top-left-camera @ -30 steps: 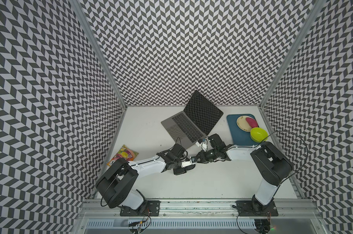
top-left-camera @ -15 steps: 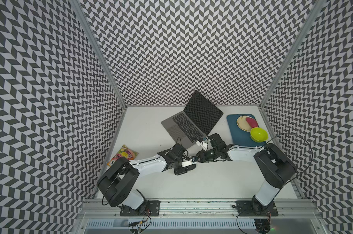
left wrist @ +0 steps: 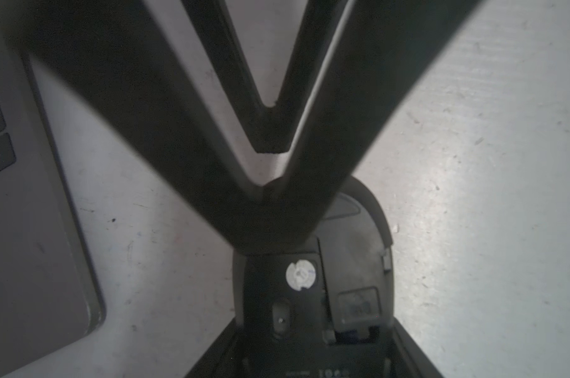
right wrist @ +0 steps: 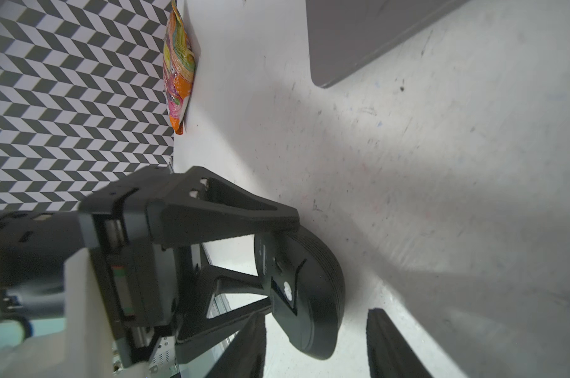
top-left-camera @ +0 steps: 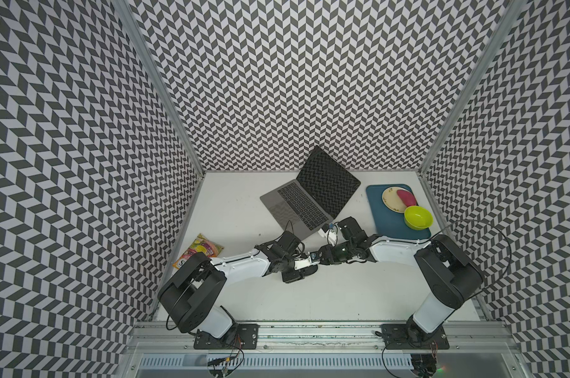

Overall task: Insert the wireless mouse receiver into the laptop
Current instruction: Close the lid on the mouse.

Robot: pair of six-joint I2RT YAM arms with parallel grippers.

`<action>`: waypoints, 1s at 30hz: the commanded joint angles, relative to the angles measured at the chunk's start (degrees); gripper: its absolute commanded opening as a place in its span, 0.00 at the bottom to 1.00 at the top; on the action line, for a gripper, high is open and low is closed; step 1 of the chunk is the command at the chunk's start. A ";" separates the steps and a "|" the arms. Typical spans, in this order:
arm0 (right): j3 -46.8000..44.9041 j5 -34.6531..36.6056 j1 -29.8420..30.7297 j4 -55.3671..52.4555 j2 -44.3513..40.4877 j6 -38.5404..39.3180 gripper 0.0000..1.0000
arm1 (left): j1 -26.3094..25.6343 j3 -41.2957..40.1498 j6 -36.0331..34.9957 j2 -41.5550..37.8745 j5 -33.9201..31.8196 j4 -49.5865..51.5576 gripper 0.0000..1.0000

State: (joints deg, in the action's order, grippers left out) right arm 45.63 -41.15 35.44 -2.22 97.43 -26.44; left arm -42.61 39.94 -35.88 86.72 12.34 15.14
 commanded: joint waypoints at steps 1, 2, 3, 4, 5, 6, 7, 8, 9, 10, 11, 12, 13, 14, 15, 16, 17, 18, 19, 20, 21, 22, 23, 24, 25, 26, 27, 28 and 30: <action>-0.84 -0.50 1.05 1.99 -0.11 1.16 0.52 | 0.26 1.25 0.81 0.90 1.83 0.99 0.50; -1.00 -0.71 1.18 2.34 0.07 1.14 0.53 | 0.25 1.30 0.89 0.99 1.89 1.03 0.50; -1.24 -0.75 1.35 2.78 0.23 0.99 0.53 | 0.31 1.32 0.97 1.12 2.02 1.04 0.50; -1.36 -0.84 1.46 3.05 0.48 1.03 0.53 | 0.34 1.36 0.98 1.14 2.13 1.04 0.50; -1.41 -0.95 1.68 3.36 0.90 1.08 0.53 | 0.34 1.44 1.05 1.25 2.32 1.08 0.50; -1.48 -1.03 1.84 3.56 1.21 1.07 0.53 | 0.40 1.50 1.14 1.38 2.40 1.12 0.50; -1.50 -1.04 1.97 3.66 1.50 1.07 0.53 | 0.42 1.54 1.20 1.51 2.55 1.12 0.50; -1.57 -1.05 2.07 3.83 1.68 0.97 0.53 | 0.47 1.62 1.29 1.52 2.62 1.15 0.50; -1.71 -1.00 2.15 4.07 1.86 0.90 0.53 | 0.50 1.67 1.37 1.65 2.79 1.14 0.50; -1.83 -0.84 2.25 4.28 1.95 0.81 0.52 | 0.63 1.68 1.56 1.74 2.97 1.13 0.50; -1.97 -0.68 2.23 4.51 2.09 0.72 0.52 | 0.68 1.79 1.73 1.86 3.14 1.20 0.49; -2.07 -0.35 2.26 4.65 2.33 0.60 0.52 | 0.75 1.88 1.84 2.00 3.33 1.21 0.49; -2.07 -0.23 2.26 4.75 2.66 0.60 0.51 | 0.77 1.96 1.97 2.14 3.51 1.21 0.49; -2.04 -0.17 2.22 4.83 3.02 0.45 0.51 | 0.82 2.00 2.15 2.32 3.68 1.21 0.49; -2.03 -0.11 2.32 5.04 3.29 0.36 0.51 | 0.86 2.11 2.33 2.39 3.86 1.26 0.49; -2.11 -0.12 2.34 5.30 3.48 0.21 0.51 | 0.98 2.16 2.52 2.57 4.10 1.29 0.48; -2.19 -0.02 2.35 5.44 3.66 0.05 0.51 | 1.11 2.23 2.56 2.64 4.32 1.30 0.48; -2.27 0.14 2.35 5.54 3.79 -0.06 0.50 | 1.20 2.24 2.71 2.80 4.43 1.30 0.48; -2.29 0.29 2.35 5.56 4.01 -0.13 0.50 | 1.28 2.24 2.70 2.84 4.57 1.30 0.48; -2.32 0.50 2.37 5.56 4.24 -0.18 0.49 | 1.38 2.29 2.78 2.91 4.66 1.37 0.48; -2.30 0.61 2.34 5.49 4.46 -0.16 0.48 | 1.46 2.37 2.87 2.97 4.76 1.35 0.47; -2.30 0.68 2.35 5.41 4.70 -0.20 0.48 | 1.59 2.45 2.98 2.99 4.98 1.31 0.47; -2.32 0.93 2.35 5.37 4.92 -0.24 0.48 | 1.64 2.50 3.12 3.03 5.22 1.30 0.47; -2.38 1.14 2.35 5.29 5.10 -0.28 0.47 | 1.73 2.55 3.24 3.06 5.38 1.30 0.47; -2.38 1.34 2.35 5.15 5.36 -0.33 0.47 | 1.82 2.63 3.33 3.10 5.53 1.30 0.47; -2.45 1.68 2.35 5.00 5.52 -0.45 0.47 | 1.89 2.67 3.48 3.17 5.69 1.38 0.47; -2.47 2.24 2.34 4.76 5.64 -0.50 0.46 | 1.98 2.75 3.59 3.28 5.82 1.32 0.47; -2.47 2.93 2.35 4.50 5.73 -0.60 0.46 | 2.00 2.77 3.73 3.33 6.04 1.30 0.46; -2.60 4.24 2.35 3.93 5.84 -0.68 0.46 | 2.16 2.94 3.96 3.55 6.41 1.31 0.46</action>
State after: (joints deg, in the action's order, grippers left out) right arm 44.03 -41.25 37.34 3.44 101.10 -26.65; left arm -40.77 41.50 -32.82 89.12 17.41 15.27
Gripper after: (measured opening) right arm 0.464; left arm 0.621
